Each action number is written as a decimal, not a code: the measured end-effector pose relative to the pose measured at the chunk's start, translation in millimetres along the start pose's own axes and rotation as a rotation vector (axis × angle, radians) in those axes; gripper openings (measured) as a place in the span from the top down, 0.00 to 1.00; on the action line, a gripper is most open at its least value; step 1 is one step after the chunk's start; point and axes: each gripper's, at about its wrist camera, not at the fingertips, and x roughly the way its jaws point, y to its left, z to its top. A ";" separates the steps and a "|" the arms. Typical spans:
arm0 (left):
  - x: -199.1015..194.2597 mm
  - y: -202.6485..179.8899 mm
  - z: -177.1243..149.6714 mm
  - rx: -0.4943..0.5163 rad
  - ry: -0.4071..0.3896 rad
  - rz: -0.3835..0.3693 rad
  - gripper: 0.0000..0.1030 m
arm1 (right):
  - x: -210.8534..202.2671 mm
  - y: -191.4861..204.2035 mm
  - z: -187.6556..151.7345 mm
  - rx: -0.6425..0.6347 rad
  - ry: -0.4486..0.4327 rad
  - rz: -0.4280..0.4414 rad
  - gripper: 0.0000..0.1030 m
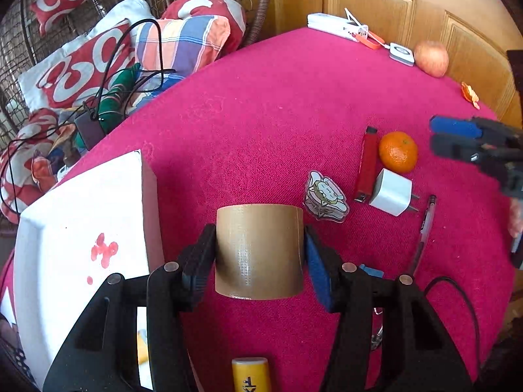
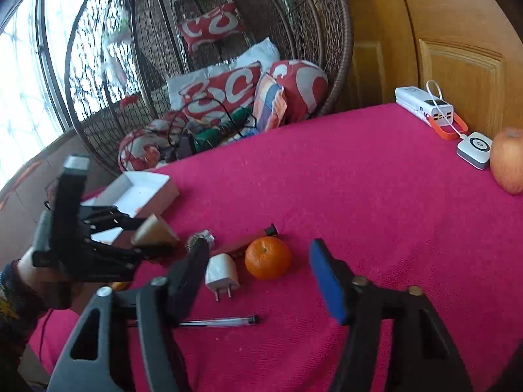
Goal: Organize rigid objects
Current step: 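Close the left gripper on the brown tape roll while the right gripper approaches the orange, then close the right gripper on the orange while the left gripper lifts the tape roll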
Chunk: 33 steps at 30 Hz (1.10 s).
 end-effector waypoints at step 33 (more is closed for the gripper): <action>-159.6 78.1 -65.1 -0.439 -0.428 -0.004 0.49 | -96.2 116.2 64.5 -0.072 -0.284 0.269 0.61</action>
